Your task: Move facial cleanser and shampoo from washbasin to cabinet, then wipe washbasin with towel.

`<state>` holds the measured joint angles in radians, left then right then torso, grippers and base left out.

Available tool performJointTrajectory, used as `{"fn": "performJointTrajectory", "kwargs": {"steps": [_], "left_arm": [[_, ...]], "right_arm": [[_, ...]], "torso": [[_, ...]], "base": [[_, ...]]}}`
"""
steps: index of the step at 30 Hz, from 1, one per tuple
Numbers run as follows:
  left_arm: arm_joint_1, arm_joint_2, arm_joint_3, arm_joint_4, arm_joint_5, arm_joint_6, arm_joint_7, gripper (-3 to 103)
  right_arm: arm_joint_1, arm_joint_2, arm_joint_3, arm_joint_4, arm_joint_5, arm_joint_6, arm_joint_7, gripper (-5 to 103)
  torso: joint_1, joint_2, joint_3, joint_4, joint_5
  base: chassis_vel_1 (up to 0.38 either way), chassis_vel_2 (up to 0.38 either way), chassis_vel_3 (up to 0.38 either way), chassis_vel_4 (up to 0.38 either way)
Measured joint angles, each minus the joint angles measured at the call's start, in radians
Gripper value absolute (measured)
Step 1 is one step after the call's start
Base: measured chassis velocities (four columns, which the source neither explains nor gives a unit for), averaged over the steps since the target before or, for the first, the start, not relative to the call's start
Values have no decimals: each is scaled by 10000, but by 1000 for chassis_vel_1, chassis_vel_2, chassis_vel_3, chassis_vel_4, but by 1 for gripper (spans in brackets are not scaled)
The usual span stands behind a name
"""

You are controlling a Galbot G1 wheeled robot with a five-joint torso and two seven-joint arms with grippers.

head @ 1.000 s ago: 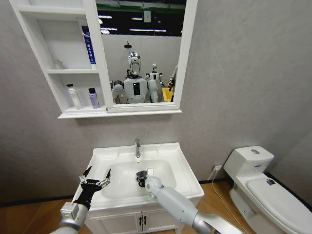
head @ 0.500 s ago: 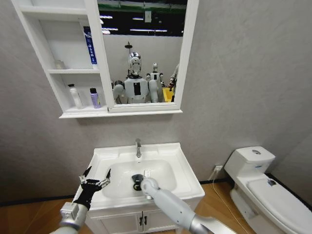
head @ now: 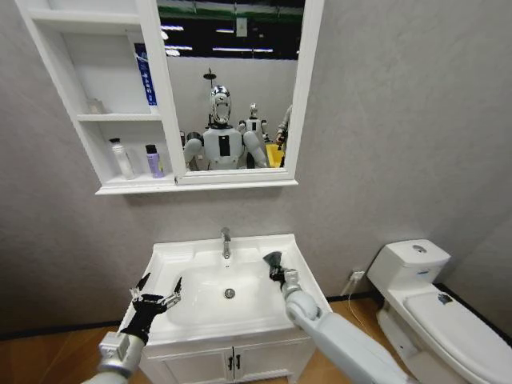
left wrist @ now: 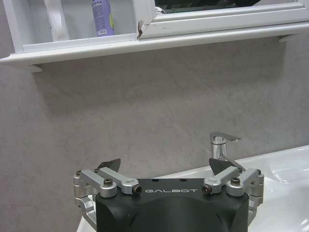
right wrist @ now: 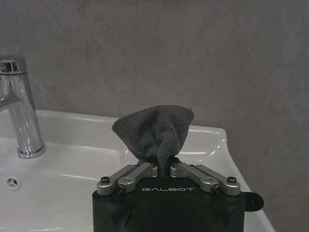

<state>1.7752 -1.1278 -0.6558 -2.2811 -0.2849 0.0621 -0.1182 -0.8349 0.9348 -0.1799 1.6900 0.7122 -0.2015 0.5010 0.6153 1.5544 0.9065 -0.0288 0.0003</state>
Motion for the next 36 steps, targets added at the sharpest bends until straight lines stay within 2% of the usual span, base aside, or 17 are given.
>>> {"fn": "performJointTrajectory", "kwargs": {"steps": [1, 3, 4, 6, 8, 11, 14, 17, 22, 24, 25, 28, 29, 31, 34, 36], "left_arm": [[0, 0, 0, 0, 0, 0, 0, 100], [0, 0, -1, 0, 0, 0, 0, 100], [0, 0, 0, 0, 0, 1, 0, 100], [0, 0, -1, 0, 0, 0, 0, 100], [0, 0, -1, 0, 0, 1, -1, 100], [0, 0, 0, 0, 0, 2, 0, 100], [0, 0, -1, 0, 0, 2, 0, 100], [0, 0, -1, 0, 0, 2, 0, 100], [0, 0, 0, 0, 0, 2, 0, 100], [0, 0, -1, 0, 0, 2, 0, 100], [0, 0, -1, 0, 0, 2, 0, 100], [0, 0, 0, 0, 0, 2, 0, 100], [0, 0, 0, 0, 0, 2, 0, 100], [0, 0, 0, 0, 0, 2, 0, 100], [0, 0, 0, 0, 0, 2, 0, 100], [0, 0, 0, 0, 0, 2, 0, 100]], "right_arm": [[0, 0, 0, 0, 0, 0, 0, 7], [100, -199, 468, -480, 496, 520, -1110, 7], [241, -195, 571, -850, 725, 630, -1418, 7], [437, -159, 643, -1258, 986, 675, -1641, 7], [976, 30, 697, -2202, 1794, 589, -1982, 7], [1490, 269, 697, -3018, 2272, 371, -2161, 7], [1591, 291, 690, -3156, 2415, 241, -2209, 7], [1685, 297, 616, -3297, 3117, -284, -2379, 7], [1542, 339, 619, -3274, 3366, -470, -2369, 5], [1521, 388, 592, -3453, 3375, -427, -2504, 14], [1521, 388, 592, -3453, 3375, -427, -2504, 14], [1624, 437, 577, -3678, 3369, -239, -2668, 30], [1624, 437, 577, -3678, 3369, -239, -2668, 30], [1645, 412, 546, -3749, 3257, -80, -2888, 41], [1640, 405, 543, -3791, 3135, 79, -3090, 46], [1601, 397, 536, -3794, 3075, 138, -3200, 57]], "torso": [[0, 0, 0, 0, 0], [-1, 0, 0, -1, -1], [0, 0, 0, -1, 0], [0, 0, 1, 0, 1], [1, -1, 1, 0, -1], [2, -2, 2, 3, 0], [2, -2, 1, 3, -1], [2, -2, 1, 1, -3], [2, -2, 2, 0, -1], [1, -2, 1, 0, -5], [1, -2, 1, 0, -5], [2, -2, 1, 0, -4], [2, -2, 1, 0, -4], [2, -1, 1, 1, -3], [2, -2, 1, 0, -4], [1, -1, 1, 1, -3]], "base": [[0, 0, 0, 0], [0, 0, 0, 0], [0, 0, 0, 0], [0, 0, 0, 0], [0, 0, 0, 0], [0, 0, 0, 0], [0, 0, 0, 0], [0, 0, 0, 0], [0, 0, 0, 0], [0, 0, 0, 0], [0, 0, 0, 0], [0, 0, 0, 0], [0, 0, 0, 0], [0, 0, 0, 0], [0, 0, 0, 0], [0, 0, 0, 0]]}}
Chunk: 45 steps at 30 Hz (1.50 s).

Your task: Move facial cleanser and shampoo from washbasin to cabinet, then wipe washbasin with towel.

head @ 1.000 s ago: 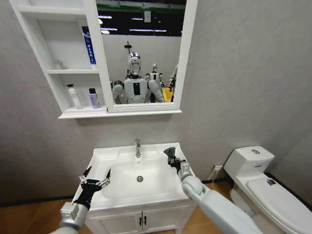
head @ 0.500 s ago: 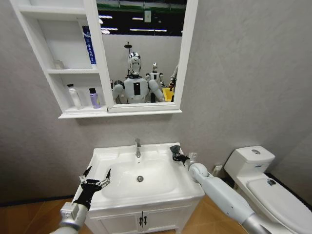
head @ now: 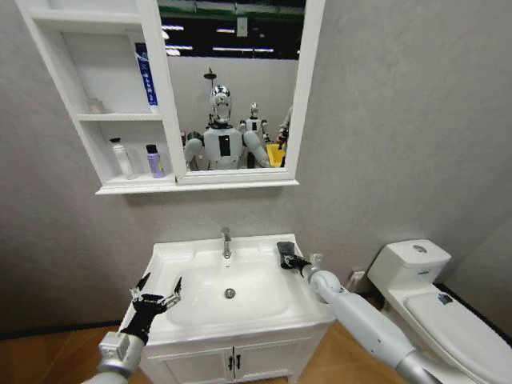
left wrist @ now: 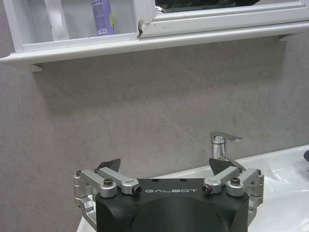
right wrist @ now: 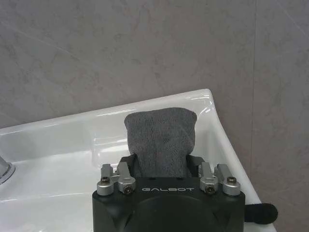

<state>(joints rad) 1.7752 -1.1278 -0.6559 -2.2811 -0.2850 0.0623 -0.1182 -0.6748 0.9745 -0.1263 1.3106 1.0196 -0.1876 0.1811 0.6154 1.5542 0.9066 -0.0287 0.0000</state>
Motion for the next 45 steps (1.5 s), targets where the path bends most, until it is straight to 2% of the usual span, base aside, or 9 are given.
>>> {"fn": "performJointTrajectory", "kwargs": {"steps": [4, 6, 14, 20, 29, 33, 36, 41, 45], "left_arm": [[0, 0, 0, 0, 0, 0, 0, 100], [0, 0, 0, 0, 0, 0, 0, 100], [0, 0, 0, 0, 0, 1, 0, 100], [-1, 0, 0, 0, 0, 1, 0, 100], [-1, 0, -1, -1, 0, 2, 1, 100], [1, 0, 0, 0, 0, 2, 0, 100], [0, 1, 0, 0, 0, 2, 1, 100], [0, 0, 0, -1, 0, 1, 0, 100], [0, 0, 0, 0, 0, 1, 0, 100]], "right_arm": [[-45, -1, 1, -1, -63, 25, -17, 68], [-67, 12, 3, -99, -269, 148, -73, 84], [-439, -11, 291, 133, -1631, 993, 67, 100], [-2683, -385, 2498, 2056, -4444, 2011, 1254, 100], [-7566, -579, 5665, 6524, -5161, 1311, 2921, 100], [-11392, 335, 7499, 9303, -5666, 1061, 3091, 100], [-12717, 976, 7789, 10017, -6315, 1364, 2985, 100], [-13970, 1994, 7586, 10706, -7584, 1874, 2877, 100], [-14169, 2169, 7491, 10892, -7911, 2130, 2679, 100]], "torso": [[0, 0, 0, -1, 0], [0, 0, 0, 0, 0], [0, 1, 0, 2, 2], [0, 1, -2, -1, 4], [-1, 3, -3, -6, 1], [-3, 3, -4, -4, -5], [-4, 3, -4, -4, 0], [-4, 4, -3, -3, 0], [-3, 3, -2, 0, -1]], "base": [[0, 0, 0, 0], [0, 0, 0, 0], [0, 0, 0, 0], [0, 0, 0, 0], [0, 0, 0, 0], [0, 0, 0, 0], [0, 0, 0, 0], [0, 0, 0, 0], [0, 0, 0, 0]]}}
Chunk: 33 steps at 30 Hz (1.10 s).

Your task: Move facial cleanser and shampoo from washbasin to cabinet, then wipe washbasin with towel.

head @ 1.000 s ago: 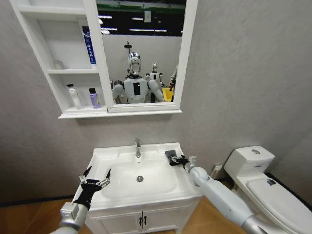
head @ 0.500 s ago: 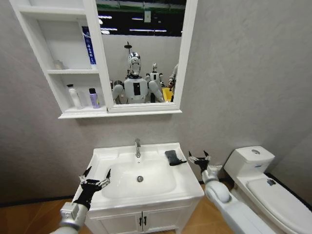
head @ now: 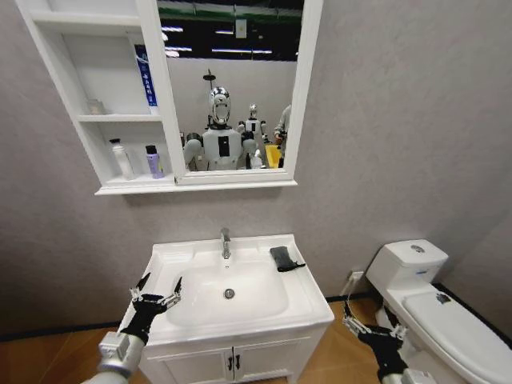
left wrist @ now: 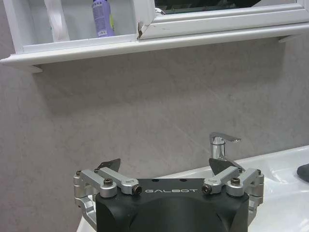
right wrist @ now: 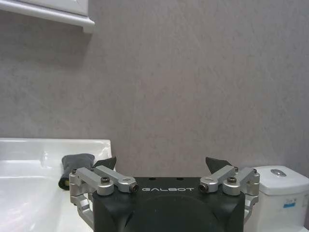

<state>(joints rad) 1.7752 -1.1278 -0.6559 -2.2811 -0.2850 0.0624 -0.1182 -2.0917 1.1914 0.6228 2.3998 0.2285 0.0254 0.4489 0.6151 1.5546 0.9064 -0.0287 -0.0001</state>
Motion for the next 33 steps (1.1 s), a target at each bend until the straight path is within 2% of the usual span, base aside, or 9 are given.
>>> {"fn": "performJointTrajectory", "kwargs": {"steps": [7, 33], "left_arm": [[0, 0, 0, 0, 0, 0, 0, 100], [0, 1, 0, 0, 0, 0, 0, 100]], "right_arm": [[-109, -307, 64, 537, 249, 273, -529, 100], [13, -353, 20, 460, 345, 248, -563, 100]], "torso": [[3, -2, 1, 1, 1], [5, -3, 2, 0, 1]], "base": [[0, 0, 0, 0], [0, 0, 0, 0]]}}
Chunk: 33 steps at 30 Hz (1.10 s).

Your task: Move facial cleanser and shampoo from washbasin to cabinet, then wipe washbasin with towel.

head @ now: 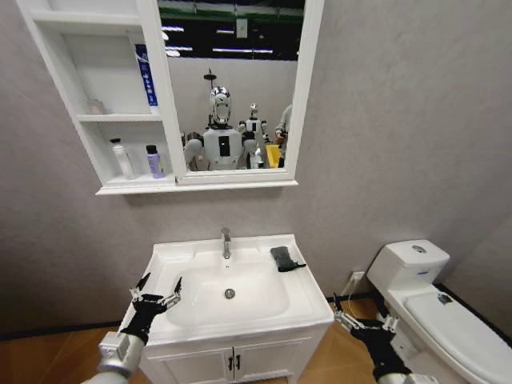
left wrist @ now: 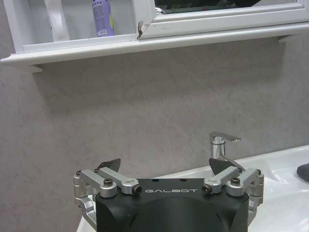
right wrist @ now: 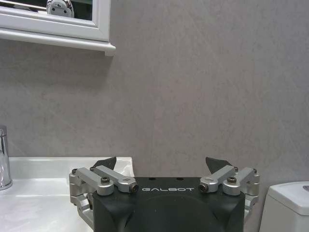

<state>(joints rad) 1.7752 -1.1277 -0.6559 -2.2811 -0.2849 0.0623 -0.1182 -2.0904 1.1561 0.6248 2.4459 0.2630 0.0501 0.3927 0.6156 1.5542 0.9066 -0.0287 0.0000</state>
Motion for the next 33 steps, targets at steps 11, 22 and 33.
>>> {"fn": "performJointTrajectory", "kwargs": {"steps": [11, 22, 33], "left_arm": [[0, 0, 0, 0, 0, 0, 0, 100], [-1, 0, 1, 0, 0, -1, 0, 100], [0, 0, 0, 0, 0, -2, 0, 100]], "right_arm": [[7, -1, -8, -9, 8, -5, 4, 100], [7, -3, -10, -18, 9, -6, 7, 100], [7, -4, -11, -20, 10, -7, 8, 100]], "torso": [[-2, 0, 0, -1, 1], [-3, 1, -2, 0, -1], [-3, 1, -1, 0, 8]], "base": [[110, -109, -101, 93], [261, -268, -243, 251], [368, -357, -362, 344]]}}
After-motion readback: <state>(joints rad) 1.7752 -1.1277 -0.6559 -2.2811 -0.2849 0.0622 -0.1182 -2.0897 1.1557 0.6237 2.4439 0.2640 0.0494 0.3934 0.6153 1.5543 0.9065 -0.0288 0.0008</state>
